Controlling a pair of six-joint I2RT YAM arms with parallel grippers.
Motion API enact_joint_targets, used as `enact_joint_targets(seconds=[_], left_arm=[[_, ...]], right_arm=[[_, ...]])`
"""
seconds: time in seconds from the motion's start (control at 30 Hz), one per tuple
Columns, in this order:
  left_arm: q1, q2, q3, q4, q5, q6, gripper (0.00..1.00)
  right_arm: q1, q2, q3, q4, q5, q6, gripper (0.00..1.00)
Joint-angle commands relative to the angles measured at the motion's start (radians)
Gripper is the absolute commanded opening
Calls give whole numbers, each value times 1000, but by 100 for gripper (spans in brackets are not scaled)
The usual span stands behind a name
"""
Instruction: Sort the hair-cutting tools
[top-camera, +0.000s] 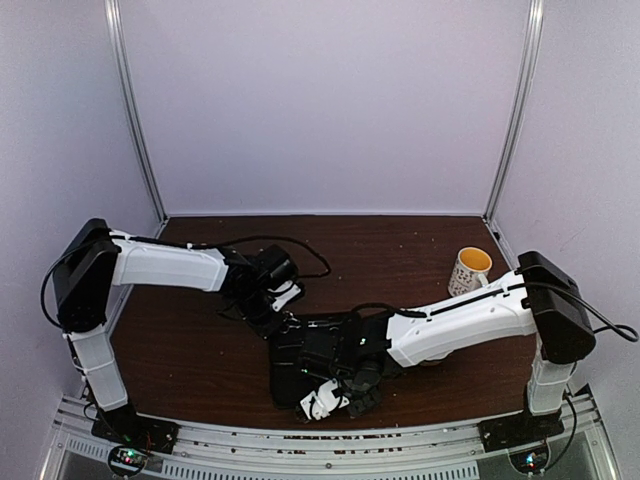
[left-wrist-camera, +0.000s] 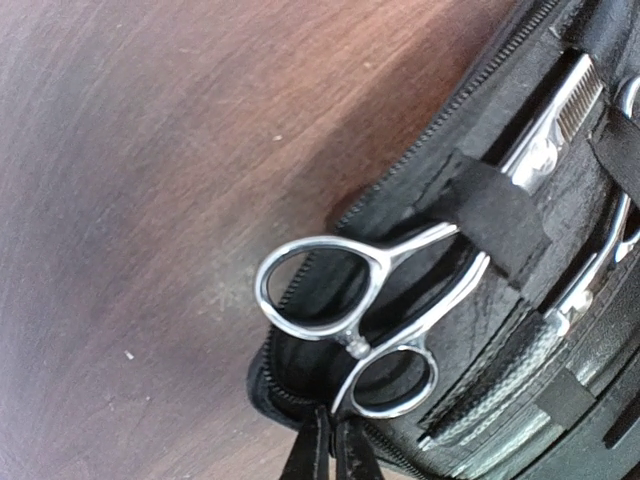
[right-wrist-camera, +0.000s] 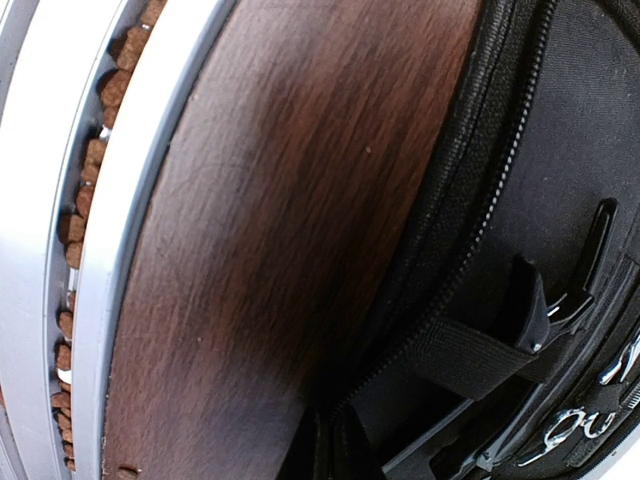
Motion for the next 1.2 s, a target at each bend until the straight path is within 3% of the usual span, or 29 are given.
enact_joint_targets(seconds=[0.0, 0.3, 0.9, 1.0, 1.17], left_arm=[[-33, 17, 39, 33, 63, 1, 0], [-79, -9, 26, -45, 68, -146, 0], [-92, 106, 128, -37, 91, -94, 0], [-91, 102, 125, -42, 65, -99, 15], [-91, 44, 96, -62, 14, -106, 30]], right_arm=[[7, 121, -47, 58, -39, -7, 0], [4, 127, -44, 56, -38, -8, 0], [4, 127, -44, 56, -36, -7, 0], [4, 128, -44, 58, -32, -8, 0], [4, 127, -45, 58, -30, -9, 0]])
